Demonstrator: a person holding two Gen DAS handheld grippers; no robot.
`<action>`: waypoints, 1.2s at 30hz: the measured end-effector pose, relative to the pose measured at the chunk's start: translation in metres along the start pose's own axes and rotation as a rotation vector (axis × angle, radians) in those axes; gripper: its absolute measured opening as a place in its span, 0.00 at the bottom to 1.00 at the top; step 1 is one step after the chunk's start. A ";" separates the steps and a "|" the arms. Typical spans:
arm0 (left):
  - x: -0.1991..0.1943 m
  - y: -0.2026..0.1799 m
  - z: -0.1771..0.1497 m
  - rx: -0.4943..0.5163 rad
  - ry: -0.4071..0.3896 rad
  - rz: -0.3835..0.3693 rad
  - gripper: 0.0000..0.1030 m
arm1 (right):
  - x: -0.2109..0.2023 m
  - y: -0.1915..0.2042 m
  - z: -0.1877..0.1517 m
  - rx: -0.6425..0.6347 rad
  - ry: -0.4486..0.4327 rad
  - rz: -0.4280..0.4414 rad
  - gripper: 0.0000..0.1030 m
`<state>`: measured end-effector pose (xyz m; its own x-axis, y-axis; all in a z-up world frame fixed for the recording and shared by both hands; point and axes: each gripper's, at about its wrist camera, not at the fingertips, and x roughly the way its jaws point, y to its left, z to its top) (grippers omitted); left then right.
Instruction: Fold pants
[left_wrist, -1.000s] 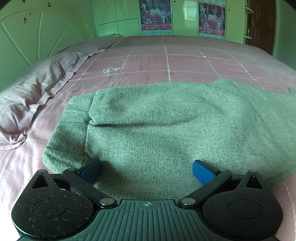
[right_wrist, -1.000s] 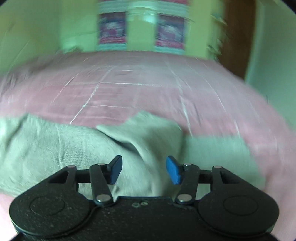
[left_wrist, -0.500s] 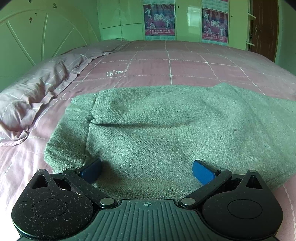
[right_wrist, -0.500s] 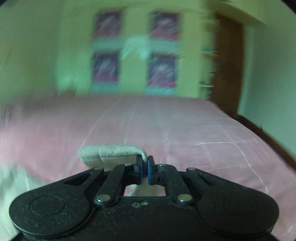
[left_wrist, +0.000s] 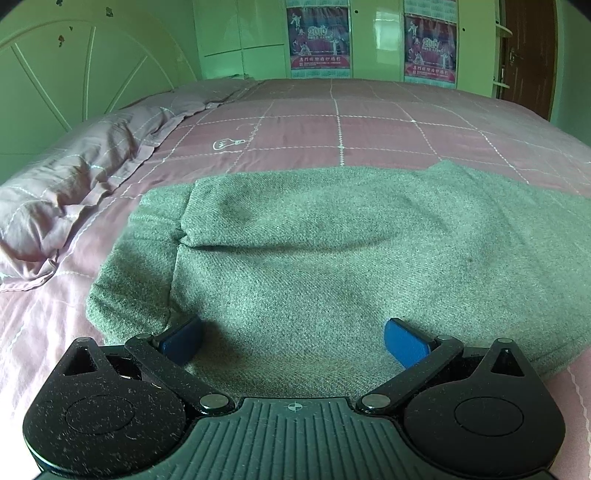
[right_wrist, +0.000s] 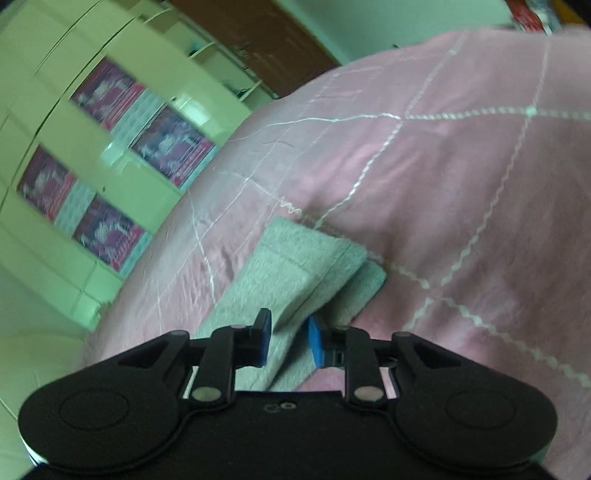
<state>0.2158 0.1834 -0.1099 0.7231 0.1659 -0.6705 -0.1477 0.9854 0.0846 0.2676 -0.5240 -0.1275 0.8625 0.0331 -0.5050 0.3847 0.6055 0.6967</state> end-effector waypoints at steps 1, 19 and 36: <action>0.000 -0.001 0.000 -0.001 0.000 0.002 1.00 | 0.004 -0.001 0.002 0.016 0.014 -0.017 0.07; 0.001 -0.001 -0.001 0.002 -0.002 0.002 1.00 | -0.045 -0.026 0.004 0.088 -0.068 0.075 0.10; 0.001 -0.001 0.002 0.004 0.011 -0.001 1.00 | -0.021 -0.001 0.002 -0.036 -0.058 0.017 0.00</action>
<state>0.2176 0.1825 -0.1092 0.7155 0.1648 -0.6789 -0.1442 0.9857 0.0873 0.2500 -0.5269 -0.1165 0.8869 -0.0023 -0.4620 0.3587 0.6337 0.6854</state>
